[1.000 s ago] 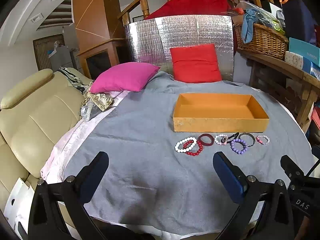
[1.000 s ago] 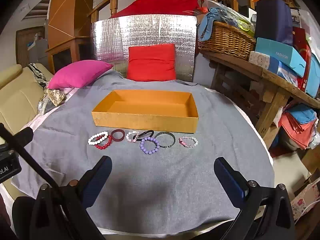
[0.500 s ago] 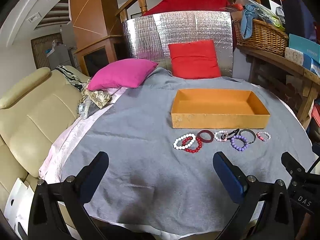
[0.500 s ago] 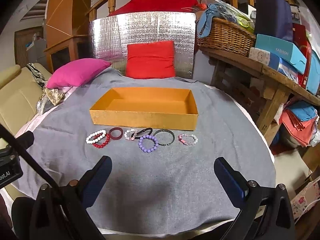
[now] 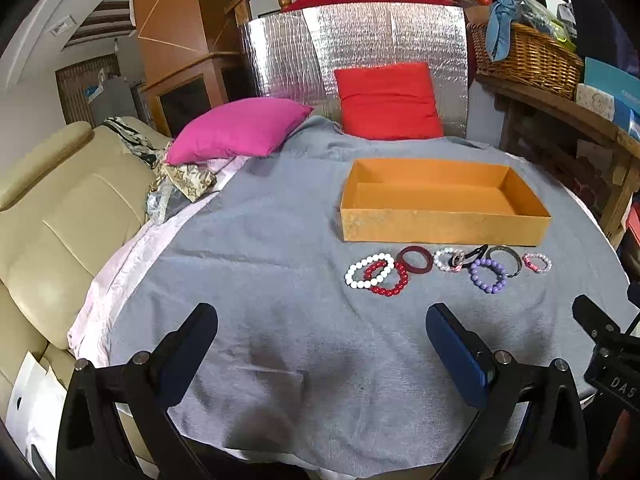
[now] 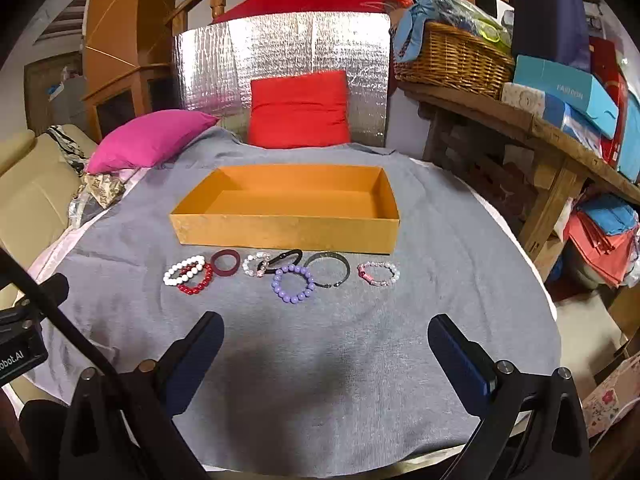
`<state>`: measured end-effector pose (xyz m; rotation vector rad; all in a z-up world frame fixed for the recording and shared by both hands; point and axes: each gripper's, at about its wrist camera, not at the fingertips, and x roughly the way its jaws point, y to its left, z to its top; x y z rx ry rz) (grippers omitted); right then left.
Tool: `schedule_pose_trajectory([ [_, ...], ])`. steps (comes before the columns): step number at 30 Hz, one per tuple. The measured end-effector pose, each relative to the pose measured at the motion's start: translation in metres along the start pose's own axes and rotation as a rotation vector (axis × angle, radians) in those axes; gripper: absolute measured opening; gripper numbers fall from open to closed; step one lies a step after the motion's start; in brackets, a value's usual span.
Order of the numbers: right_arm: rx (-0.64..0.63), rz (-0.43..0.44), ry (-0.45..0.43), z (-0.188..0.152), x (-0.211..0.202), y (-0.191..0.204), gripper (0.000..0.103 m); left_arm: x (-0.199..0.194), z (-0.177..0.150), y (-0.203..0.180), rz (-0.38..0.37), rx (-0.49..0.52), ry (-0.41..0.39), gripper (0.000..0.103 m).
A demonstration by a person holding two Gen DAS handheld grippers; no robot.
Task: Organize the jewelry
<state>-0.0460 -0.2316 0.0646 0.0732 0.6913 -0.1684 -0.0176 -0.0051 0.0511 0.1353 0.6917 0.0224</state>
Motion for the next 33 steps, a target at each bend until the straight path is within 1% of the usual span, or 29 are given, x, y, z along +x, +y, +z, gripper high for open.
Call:
schedule_pose_trajectory([
  [4, 0.018, -0.003, 0.011, 0.001, 0.016, -0.009, 0.103, 0.018, 0.000, -0.001, -0.005, 0.003, 0.025, 0.103],
  [7, 0.021, -0.007, 0.013, 0.003, 0.029, -0.017, 0.103, 0.039, 0.002, -0.002, -0.011, 0.002, 0.053, 0.103],
  [9, 0.046, 0.022, 0.010, 0.006, 0.040, -0.025, 0.103, 0.054, 0.002, -0.002, -0.020, 0.001, 0.068, 0.103],
  [12, 0.038, 0.061, 0.050, 0.012, 0.060, -0.039, 0.103, 0.079, 0.004, -0.002, -0.041, 0.001, 0.086, 0.103],
  [14, 0.050, 0.097, 0.092, 0.015, 0.074, -0.049, 0.103, 0.099, 0.007, 0.000, -0.069, 0.001, 0.099, 0.103],
  [15, 0.067, 0.118, 0.125, 0.018, 0.084, -0.056, 0.103, 0.106, 0.008, 0.001, -0.081, 0.000, 0.102, 0.103],
  [16, 0.071, 0.120, 0.162, 0.018, 0.090, -0.061, 0.103, 0.115, 0.009, 0.002, -0.104, -0.002, 0.108, 0.103],
  [18, 0.139, 0.206, 0.193, 0.022, 0.105, -0.070, 0.102, 0.129, 0.007, 0.005, -0.145, -0.007, 0.117, 0.103],
  [19, 0.171, 0.249, 0.208, 0.024, 0.111, -0.071, 0.100, 0.134, 0.006, 0.006, -0.158, -0.010, 0.122, 0.103],
  [20, 0.196, 0.283, 0.224, 0.025, 0.120, -0.072, 0.096, 0.140, 0.005, 0.008, -0.164, -0.012, 0.137, 0.103],
  [21, 0.208, 0.308, 0.210, 0.028, 0.127, -0.069, 0.093, 0.144, 0.005, 0.007, -0.161, -0.014, 0.152, 0.103],
  [22, 0.209, 0.320, 0.217, 0.030, 0.133, -0.066, 0.088, 0.147, 0.005, 0.007, -0.159, -0.015, 0.161, 0.103],
  [23, 0.208, 0.335, 0.228, 0.032, 0.140, -0.063, 0.080, 0.148, 0.006, 0.007, -0.163, -0.013, 0.163, 0.103],
  [24, 0.214, 0.346, 0.242, 0.033, 0.148, -0.060, 0.075, 0.150, 0.006, 0.006, -0.166, -0.011, 0.166, 0.103],
  [25, 0.221, 0.354, 0.250, 0.033, 0.155, -0.057, 0.074, 0.152, 0.007, 0.006, -0.173, -0.014, 0.173, 0.103],
  [26, 0.221, 0.342, 0.286, 0.030, 0.161, -0.059, 0.074, 0.154, 0.007, 0.006, -0.183, -0.019, 0.183, 0.103],
  [27, 0.223, 0.346, 0.298, 0.028, 0.167, -0.057, 0.073, 0.156, 0.007, 0.006, -0.188, -0.020, 0.190, 0.103],
  [29, 0.197, 0.340, 0.312, 0.025, 0.176, -0.050, 0.068, 0.159, 0.007, 0.004, -0.186, -0.014, 0.201, 0.103],
  [30, 0.176, 0.349, 0.323, 0.025, 0.180, -0.043, 0.066, 0.159, 0.007, 0.004, -0.187, -0.013, 0.202, 0.103],
  [31, 0.172, 0.368, 0.325, 0.025, 0.181, -0.039, 0.061, 0.160, 0.008, 0.003, -0.192, -0.016, 0.205, 0.103],
  [32, 0.169, 0.381, 0.333, 0.025, 0.184, -0.035, 0.059, 0.161, 0.009, 0.003, -0.193, -0.019, 0.206, 0.103],
  [33, 0.175, 0.383, 0.329, 0.026, 0.185, -0.033, 0.059, 0.162, 0.010, 0.003, -0.191, -0.020, 0.206, 0.103],
])
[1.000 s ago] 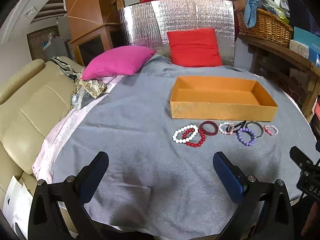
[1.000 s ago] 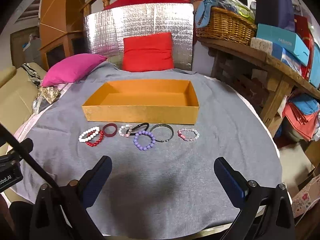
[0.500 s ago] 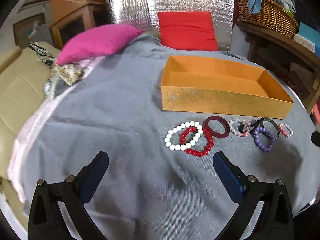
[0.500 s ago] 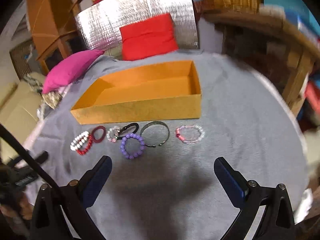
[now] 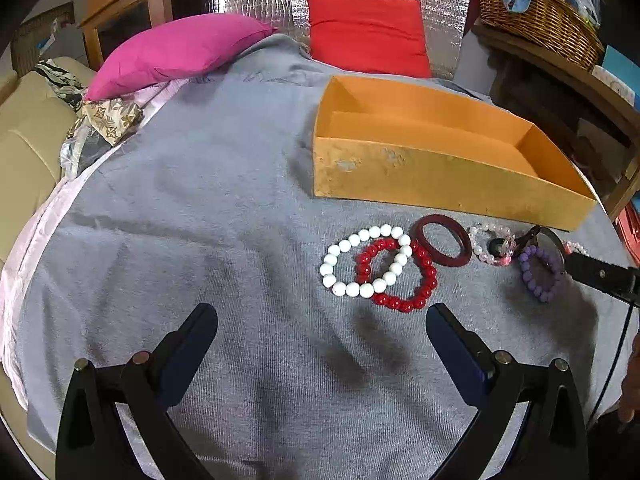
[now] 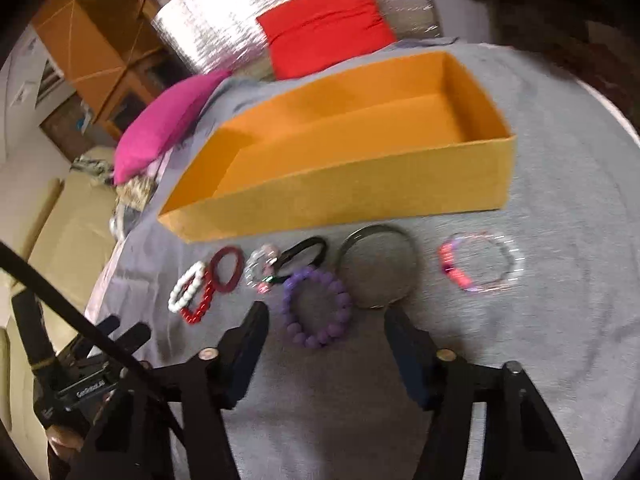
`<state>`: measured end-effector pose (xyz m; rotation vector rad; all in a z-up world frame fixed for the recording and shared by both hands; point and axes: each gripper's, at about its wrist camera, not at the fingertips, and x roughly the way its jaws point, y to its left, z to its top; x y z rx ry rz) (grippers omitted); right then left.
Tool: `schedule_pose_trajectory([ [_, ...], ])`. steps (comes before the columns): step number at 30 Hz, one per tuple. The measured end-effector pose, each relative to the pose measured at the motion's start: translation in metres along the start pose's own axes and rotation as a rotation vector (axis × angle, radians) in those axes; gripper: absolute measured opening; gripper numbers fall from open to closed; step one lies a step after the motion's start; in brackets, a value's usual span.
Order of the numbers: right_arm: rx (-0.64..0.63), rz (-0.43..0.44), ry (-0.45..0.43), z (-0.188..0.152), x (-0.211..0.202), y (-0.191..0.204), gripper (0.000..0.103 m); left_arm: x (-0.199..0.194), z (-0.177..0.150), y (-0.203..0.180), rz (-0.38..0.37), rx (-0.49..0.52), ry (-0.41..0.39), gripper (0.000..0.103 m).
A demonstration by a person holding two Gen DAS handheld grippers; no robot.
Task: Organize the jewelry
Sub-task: 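Move the right gripper down toward the black hair tie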
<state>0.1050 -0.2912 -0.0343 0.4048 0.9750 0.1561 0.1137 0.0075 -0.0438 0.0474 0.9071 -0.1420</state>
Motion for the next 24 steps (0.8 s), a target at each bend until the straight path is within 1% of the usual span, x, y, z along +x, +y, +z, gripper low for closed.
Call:
schedule_pose_trajectory([
  [2, 0.014, 0.016, -0.019, 0.006, 0.004, 0.002, 0.059, 0.002, 0.003, 0.000, -0.001, -0.004, -0.001, 0.103],
  [4, 0.051, 0.075, -0.031, 0.014, 0.008, 0.004, 0.059, 0.004, 0.006, 0.000, -0.001, -0.002, -0.002, 0.103],
  [6, 0.078, 0.112, -0.046, 0.022, 0.012, 0.007, 0.059, 0.005, 0.008, -0.002, 0.004, 0.008, -0.003, 0.103],
  [9, 0.110, 0.134, -0.048, 0.033, 0.023, 0.015, 0.059, 0.009, 0.010, -0.001, 0.003, 0.017, 0.003, 0.103],
  [10, 0.123, 0.131, -0.043, 0.036, 0.026, 0.016, 0.057, 0.010, 0.012, 0.000, 0.003, 0.019, 0.005, 0.103],
  [12, 0.149, 0.111, -0.019, 0.041, 0.036, 0.016, 0.052, 0.011, 0.013, 0.002, 0.001, 0.020, 0.008, 0.103],
  [14, 0.164, 0.086, 0.000, 0.043, 0.044, 0.017, 0.044, 0.012, 0.015, 0.003, -0.012, 0.019, 0.009, 0.103],
  [16, 0.175, 0.062, 0.000, 0.043, 0.048, 0.017, 0.040, 0.012, 0.015, 0.002, -0.031, 0.028, 0.006, 0.103],
  [17, 0.181, 0.050, 0.000, 0.044, 0.050, 0.016, 0.033, 0.012, 0.016, 0.001, -0.037, 0.035, 0.005, 0.103],
  [18, 0.184, 0.033, 0.002, 0.043, 0.051, 0.015, 0.028, 0.012, 0.015, 0.000, -0.039, 0.040, 0.005, 0.103],
  [19, 0.185, 0.019, 0.002, 0.042, 0.052, 0.013, 0.020, 0.014, 0.015, -0.002, -0.044, 0.049, 0.008, 0.102],
  [20, 0.188, 0.010, 0.001, 0.042, 0.052, 0.011, 0.017, 0.015, 0.015, -0.004, -0.049, 0.056, 0.014, 0.099],
  [21, 0.189, 0.003, -0.001, 0.042, 0.052, 0.010, 0.016, 0.017, 0.014, -0.005, -0.053, 0.059, 0.019, 0.092],
  [22, 0.184, -0.004, -0.006, 0.041, 0.052, 0.008, 0.012, 0.020, 0.014, -0.007, -0.056, 0.063, 0.028, 0.088],
  [24, 0.167, -0.020, -0.025, 0.041, 0.048, 0.007, 0.012, 0.028, 0.015, -0.008, -0.061, 0.064, 0.054, 0.073],
])
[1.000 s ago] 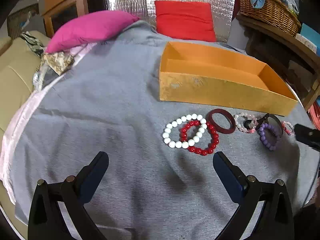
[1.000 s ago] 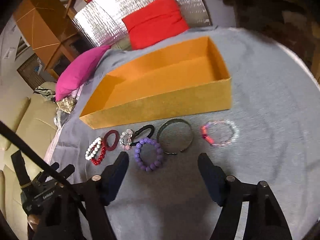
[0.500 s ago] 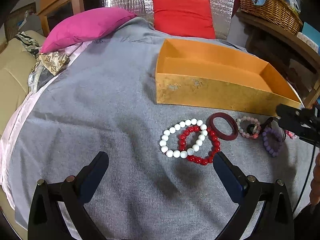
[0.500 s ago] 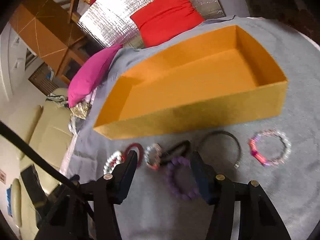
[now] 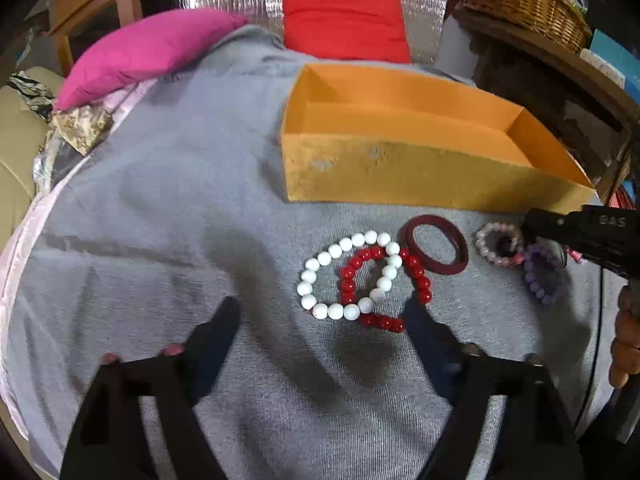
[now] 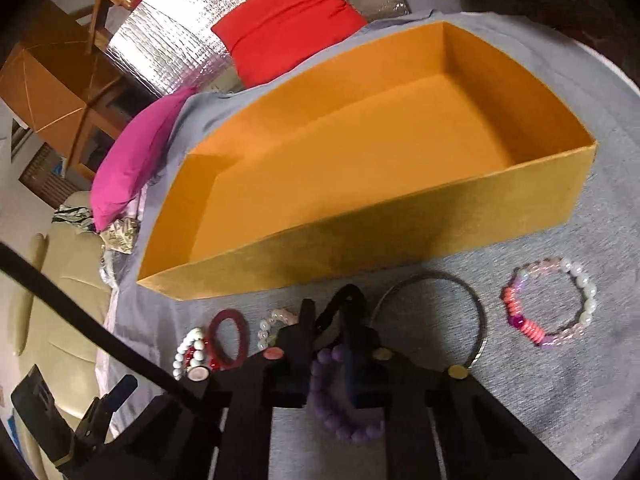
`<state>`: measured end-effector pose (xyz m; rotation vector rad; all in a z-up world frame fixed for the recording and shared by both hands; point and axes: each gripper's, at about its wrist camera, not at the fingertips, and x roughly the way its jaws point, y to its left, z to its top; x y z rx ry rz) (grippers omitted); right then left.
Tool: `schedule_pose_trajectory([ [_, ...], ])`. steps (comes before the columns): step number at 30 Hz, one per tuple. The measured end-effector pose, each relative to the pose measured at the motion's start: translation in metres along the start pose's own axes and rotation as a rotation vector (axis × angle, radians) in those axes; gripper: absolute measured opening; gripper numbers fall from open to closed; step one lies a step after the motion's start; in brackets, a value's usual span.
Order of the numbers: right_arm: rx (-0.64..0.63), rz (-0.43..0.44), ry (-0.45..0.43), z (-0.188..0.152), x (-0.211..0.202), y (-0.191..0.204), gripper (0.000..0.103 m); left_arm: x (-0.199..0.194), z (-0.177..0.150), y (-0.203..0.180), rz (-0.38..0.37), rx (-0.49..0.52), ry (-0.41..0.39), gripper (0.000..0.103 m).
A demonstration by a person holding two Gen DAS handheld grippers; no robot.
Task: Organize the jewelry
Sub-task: 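Move the right gripper down toward the black hair tie, then grasp the black hair tie with the right gripper while the left gripper lowers to the white pearl bracelet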
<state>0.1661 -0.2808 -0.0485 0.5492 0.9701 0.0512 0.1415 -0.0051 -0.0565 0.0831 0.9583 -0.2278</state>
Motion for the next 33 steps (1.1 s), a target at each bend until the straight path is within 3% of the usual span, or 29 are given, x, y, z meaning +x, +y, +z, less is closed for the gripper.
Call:
schedule_pose_trajectory([
  [10, -0.020, 0.185, -0.077, -0.005, -0.032, -0.005, 0.009, 0.015, 0.002, 0.002, -0.087, -0.022, 0.044, 0.037],
  [14, -0.064, 0.251, -0.141, -0.008, -0.052, -0.002, 0.009, 0.016, -0.001, 0.008, -0.111, -0.054, 0.041, 0.036],
  [17, -0.078, 0.223, -0.148, -0.006, -0.057, 0.000, 0.009, 0.014, -0.001, 0.011, -0.121, -0.066, 0.033, 0.035],
  [20, -0.026, 0.212, -0.115, -0.003, -0.054, -0.007, 0.012, 0.011, -0.001, 0.012, -0.132, -0.066, 0.024, 0.004],
  [21, -0.011, 0.190, -0.098, -0.001, -0.051, -0.011, 0.016, 0.009, -0.003, 0.014, -0.137, -0.072, 0.021, 0.004],
  [23, 0.024, 0.189, -0.070, 0.000, -0.045, -0.017, 0.036, 0.006, -0.002, 0.016, -0.149, -0.083, 0.014, 0.004],
  [25, 0.038, 0.173, -0.065, 0.000, -0.039, -0.018, 0.041, 0.005, 0.000, 0.016, -0.152, -0.083, 0.004, 0.004],
  [31, 0.041, 0.096, -0.044, 0.002, -0.013, -0.011, 0.041, 0.005, 0.004, 0.017, -0.139, -0.068, 0.005, 0.004],
  [33, 0.039, 0.071, -0.032, 0.002, -0.005, -0.010, 0.031, 0.006, 0.005, 0.019, -0.138, -0.072, 0.016, 0.005],
])
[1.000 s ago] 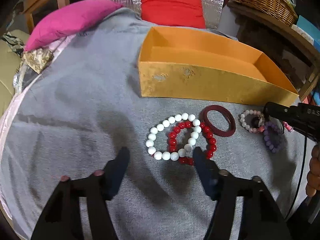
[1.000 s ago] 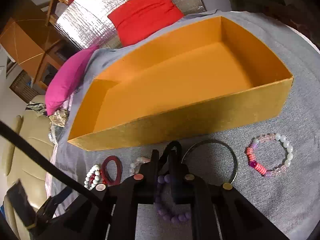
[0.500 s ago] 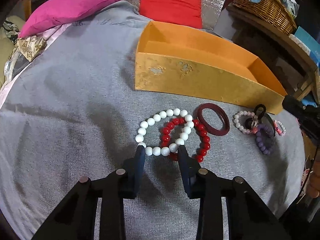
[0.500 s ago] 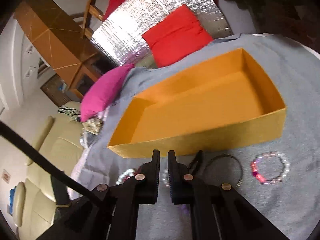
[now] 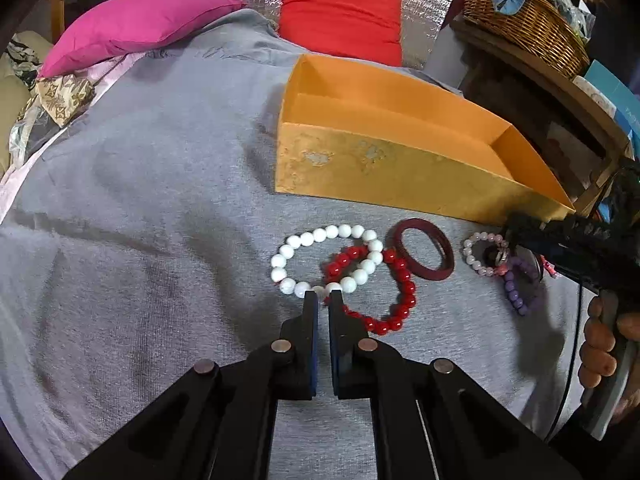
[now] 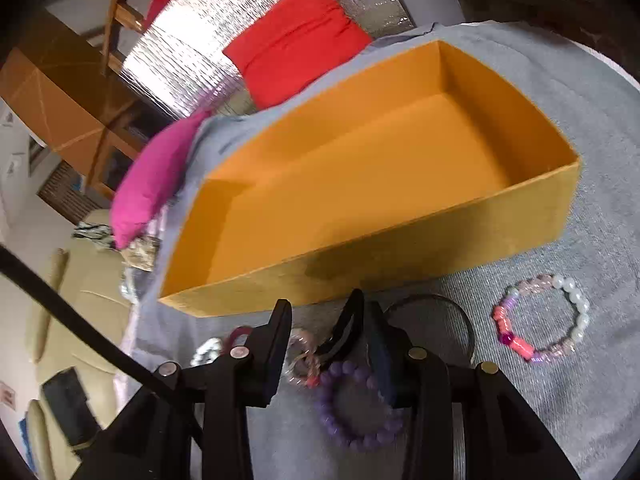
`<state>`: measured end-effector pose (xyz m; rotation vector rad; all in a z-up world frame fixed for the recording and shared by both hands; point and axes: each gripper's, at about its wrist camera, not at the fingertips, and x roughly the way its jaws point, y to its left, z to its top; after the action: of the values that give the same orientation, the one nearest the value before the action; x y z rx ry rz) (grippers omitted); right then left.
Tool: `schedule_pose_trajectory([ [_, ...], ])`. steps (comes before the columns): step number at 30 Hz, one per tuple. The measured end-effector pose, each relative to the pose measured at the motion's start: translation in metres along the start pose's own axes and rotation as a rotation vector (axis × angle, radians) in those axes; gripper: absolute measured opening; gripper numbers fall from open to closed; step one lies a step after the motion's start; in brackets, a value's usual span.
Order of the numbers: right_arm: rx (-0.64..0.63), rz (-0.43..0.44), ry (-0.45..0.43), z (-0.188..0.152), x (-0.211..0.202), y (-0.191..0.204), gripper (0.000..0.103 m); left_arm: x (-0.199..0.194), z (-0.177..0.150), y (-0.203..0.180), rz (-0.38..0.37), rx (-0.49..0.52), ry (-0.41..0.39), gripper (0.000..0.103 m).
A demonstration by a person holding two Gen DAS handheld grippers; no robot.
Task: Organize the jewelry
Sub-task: 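Grasp the black hair tie with the right gripper while the left gripper lowers to the white pearl bracelet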
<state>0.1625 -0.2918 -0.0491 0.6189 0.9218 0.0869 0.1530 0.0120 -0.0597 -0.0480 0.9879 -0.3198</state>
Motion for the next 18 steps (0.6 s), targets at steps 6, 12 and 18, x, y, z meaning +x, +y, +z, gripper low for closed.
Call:
schedule_pose_trajectory([
  [6, -0.105, -0.046, -0.054, -0.008, -0.010, 0.014, 0.008, -0.004, -0.002, -0.001, 0.003, 0.015, -0.014, 0.055],
  [12, -0.182, 0.090, -0.151, -0.013, -0.043, 0.029, 0.008, 0.009, 0.002, -0.015, 0.014, 0.046, 0.011, 0.055],
  [18, -0.294, 0.221, -0.257, -0.021, -0.070, 0.049, 0.008, 0.020, 0.010, -0.016, 0.037, 0.027, 0.018, 0.055],
])
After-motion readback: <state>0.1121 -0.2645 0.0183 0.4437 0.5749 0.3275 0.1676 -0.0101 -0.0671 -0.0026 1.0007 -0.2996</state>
